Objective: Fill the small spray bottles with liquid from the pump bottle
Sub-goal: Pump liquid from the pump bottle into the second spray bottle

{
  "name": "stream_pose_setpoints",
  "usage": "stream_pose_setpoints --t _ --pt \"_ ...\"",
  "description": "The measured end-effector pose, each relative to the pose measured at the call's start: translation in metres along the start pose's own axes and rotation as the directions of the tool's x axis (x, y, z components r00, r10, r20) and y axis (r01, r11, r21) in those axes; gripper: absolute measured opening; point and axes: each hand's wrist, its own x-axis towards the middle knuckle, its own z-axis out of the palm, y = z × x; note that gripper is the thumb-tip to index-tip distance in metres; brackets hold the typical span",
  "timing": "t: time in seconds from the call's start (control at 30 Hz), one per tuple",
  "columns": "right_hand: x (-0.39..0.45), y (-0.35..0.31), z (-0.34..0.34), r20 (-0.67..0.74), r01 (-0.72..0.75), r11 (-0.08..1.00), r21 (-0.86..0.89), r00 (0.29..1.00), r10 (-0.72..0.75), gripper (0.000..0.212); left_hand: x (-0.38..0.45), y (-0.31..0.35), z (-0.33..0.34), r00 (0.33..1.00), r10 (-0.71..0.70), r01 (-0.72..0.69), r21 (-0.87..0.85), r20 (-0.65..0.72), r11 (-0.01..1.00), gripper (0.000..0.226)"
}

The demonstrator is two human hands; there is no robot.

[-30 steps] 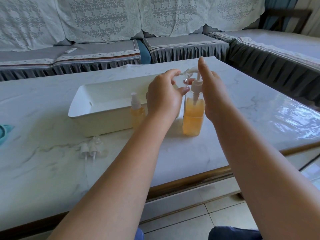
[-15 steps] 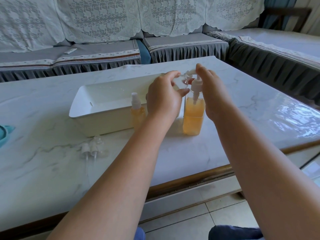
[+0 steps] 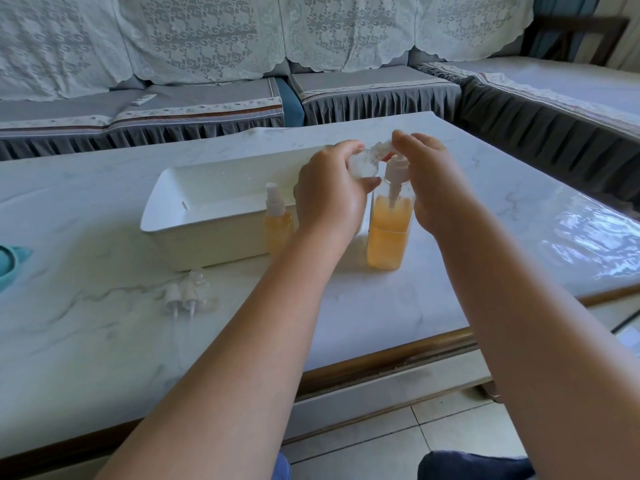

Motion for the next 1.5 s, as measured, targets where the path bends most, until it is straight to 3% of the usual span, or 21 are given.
stream_pose_setpoints --t 0.13,0.3,0.57,0.8,0.97,1.1,1.37,1.5 --pt "0.001 0.002 0.000 -0.040 0.008 0.999 -0.042 0.999 -0.009 0.058 -0.003 -0.003 0.003 0.999 -0.022 0.022 0.002 0.034 1.000 0.049" --pt "-0.007 -0.001 0.002 0.012 -0.004 0.999 0.036 1.000 0.004 0.047 0.001 0.001 0.000 1.000 -0.020 0.020 -0.028 0.003 0.999 0.051" --pt "-0.015 -0.006 0.003 0.017 -0.013 0.999 0.040 1.000 0.013 0.059 0.002 0.002 -0.001 1.000 -0.012 0.012 -0.023 -0.004 1.000 0.051" --pt "-0.016 -0.007 0.003 0.017 -0.028 0.997 0.070 0.999 0.027 0.039 0.002 0.001 -0.001 1.000 -0.011 0.011 -0.012 -0.010 1.000 0.052" --pt "-0.013 -0.005 -0.002 -0.017 -0.056 0.993 0.100 0.998 0.058 0.045 -0.003 -0.002 0.001 0.999 -0.016 0.015 0.018 0.030 1.000 0.049" --pt "-0.014 -0.007 0.000 0.002 -0.054 0.995 0.083 0.999 0.054 0.022 -0.002 -0.001 -0.001 1.000 0.001 -0.001 0.017 0.021 1.000 0.050" --pt "-0.016 -0.008 0.001 0.040 -0.054 0.996 0.078 0.998 0.051 0.051 0.000 0.002 -0.003 1.000 0.012 -0.012 -0.011 -0.002 1.000 0.052" --pt "-0.017 -0.009 0.002 0.042 -0.054 0.994 0.094 0.998 0.050 0.051 0.000 0.002 -0.003 1.000 0.017 -0.017 -0.011 -0.005 1.000 0.052"
